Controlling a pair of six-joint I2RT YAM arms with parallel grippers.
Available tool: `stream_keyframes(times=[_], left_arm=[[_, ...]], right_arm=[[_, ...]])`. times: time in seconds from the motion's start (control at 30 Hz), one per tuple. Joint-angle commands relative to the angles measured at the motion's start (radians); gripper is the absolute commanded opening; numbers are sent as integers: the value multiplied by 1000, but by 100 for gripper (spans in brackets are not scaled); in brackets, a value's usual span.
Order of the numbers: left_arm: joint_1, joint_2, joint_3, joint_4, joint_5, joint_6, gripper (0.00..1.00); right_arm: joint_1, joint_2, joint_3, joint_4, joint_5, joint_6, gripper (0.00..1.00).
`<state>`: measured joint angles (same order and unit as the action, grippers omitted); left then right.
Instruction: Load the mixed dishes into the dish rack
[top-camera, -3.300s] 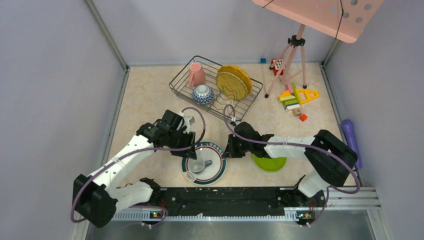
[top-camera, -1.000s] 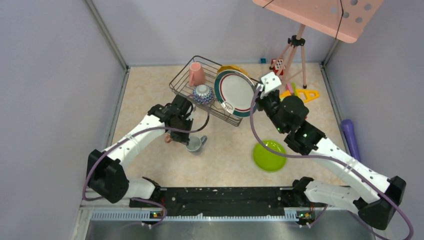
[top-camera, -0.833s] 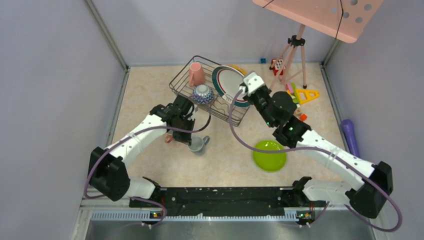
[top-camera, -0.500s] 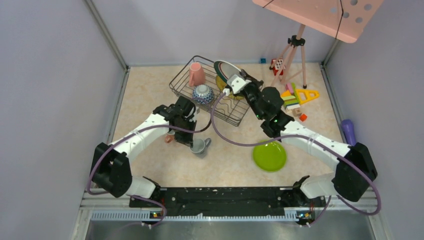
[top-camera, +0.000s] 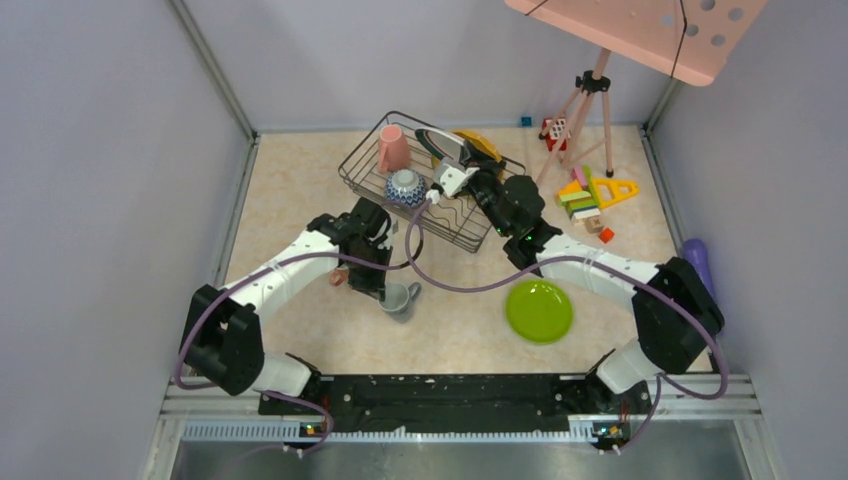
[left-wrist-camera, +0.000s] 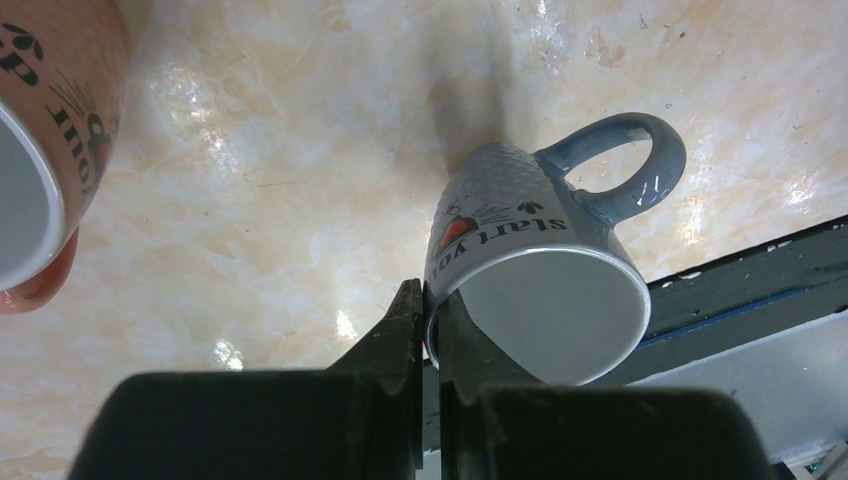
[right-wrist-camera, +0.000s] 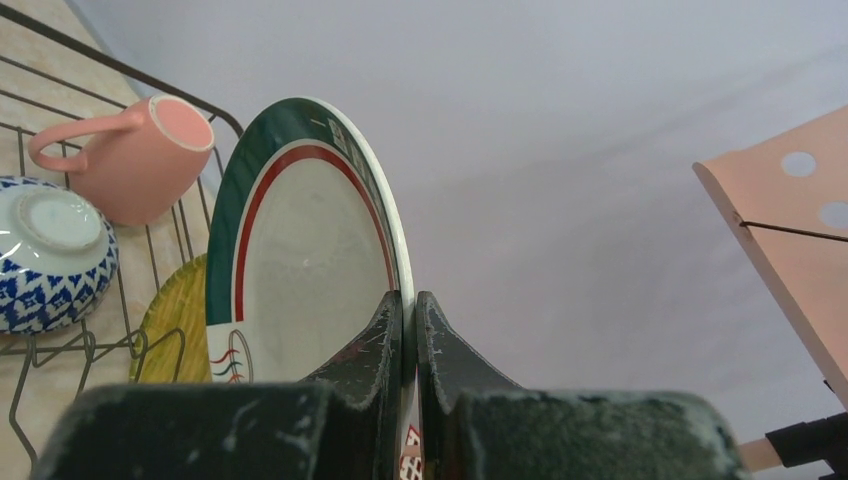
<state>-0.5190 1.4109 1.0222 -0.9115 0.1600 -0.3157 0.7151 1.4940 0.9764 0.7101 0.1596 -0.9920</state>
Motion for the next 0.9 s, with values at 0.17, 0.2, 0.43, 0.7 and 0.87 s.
stream_keyframes(times=[0.17,0.2,0.43,0.7,0.87], left_arm=[[-3,-39,-1,22,25,-16,0],[-2,-37,-1,22,26,-16,0],[-4,-35,-1,22,27,-20,0],[-4,-24,8,15,16,-28,0],[-4,-23,15,12,16,-28,0]], right_arm=[[-11,92,19,216,-10,-77,0],[-11,104,18,218,-8,-86,0],[-11,120,-34,243,-1,-60,0],[-11,112,-76,277,-2,3,0],[-11,96,-54,267,2,8,0]])
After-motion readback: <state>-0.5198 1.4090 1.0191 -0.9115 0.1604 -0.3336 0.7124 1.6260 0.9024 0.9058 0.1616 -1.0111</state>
